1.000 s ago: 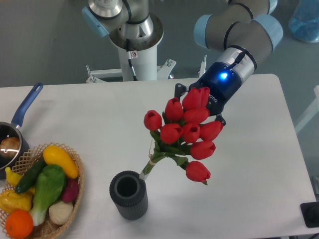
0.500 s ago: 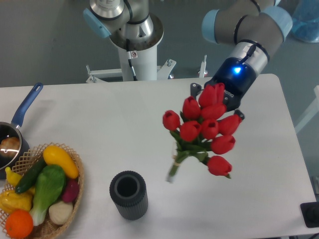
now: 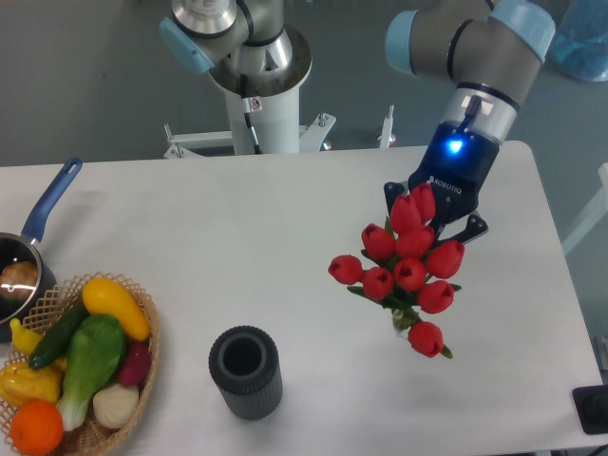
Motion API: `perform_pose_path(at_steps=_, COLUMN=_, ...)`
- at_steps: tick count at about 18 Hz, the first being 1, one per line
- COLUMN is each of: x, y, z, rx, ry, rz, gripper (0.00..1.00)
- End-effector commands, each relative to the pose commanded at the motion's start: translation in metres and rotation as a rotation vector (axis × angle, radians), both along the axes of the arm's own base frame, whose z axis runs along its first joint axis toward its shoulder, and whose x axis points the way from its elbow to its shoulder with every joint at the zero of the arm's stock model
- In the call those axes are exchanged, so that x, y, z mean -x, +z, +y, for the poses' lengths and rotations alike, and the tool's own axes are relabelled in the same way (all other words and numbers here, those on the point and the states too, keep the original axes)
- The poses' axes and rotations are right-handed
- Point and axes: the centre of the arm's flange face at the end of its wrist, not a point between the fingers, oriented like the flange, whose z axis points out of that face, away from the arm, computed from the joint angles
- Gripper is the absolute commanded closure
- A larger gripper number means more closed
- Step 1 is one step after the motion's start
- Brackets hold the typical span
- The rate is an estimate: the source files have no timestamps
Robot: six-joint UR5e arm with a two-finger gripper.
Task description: Pick up the flowers from the vase
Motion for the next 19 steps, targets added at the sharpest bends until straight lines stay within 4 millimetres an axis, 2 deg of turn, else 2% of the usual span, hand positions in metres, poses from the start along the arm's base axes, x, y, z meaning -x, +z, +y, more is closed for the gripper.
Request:
perform_pose_path(at_steps=5, x=0.006, y=-0.003, z=-0.006, rx=0.145, ry=0.06, rz=0.027, gripper=1.0)
perform_pose_path(at_steps=9, x=0.013, y=0.008, z=-0.008, rx=0.241, ry=0.099, rz=0.082, gripper=1.0)
perform_pose_path(at_steps=13, x=0.007, y=0.037, z=0.014, rx=0.349, ry=0.093, rz=0.155, gripper=1.0)
perform_pose_path(at_steps=18, x=-0.002, y=0.041, z=0.025, rx=0.451, ry=0.098, rz=0.198, gripper=1.0)
perform_pose_path(at_steps=19, x=-0.007, y=0.036, z=0.028, rx=0.532, ry=0.109, rz=0.221, gripper=1.0)
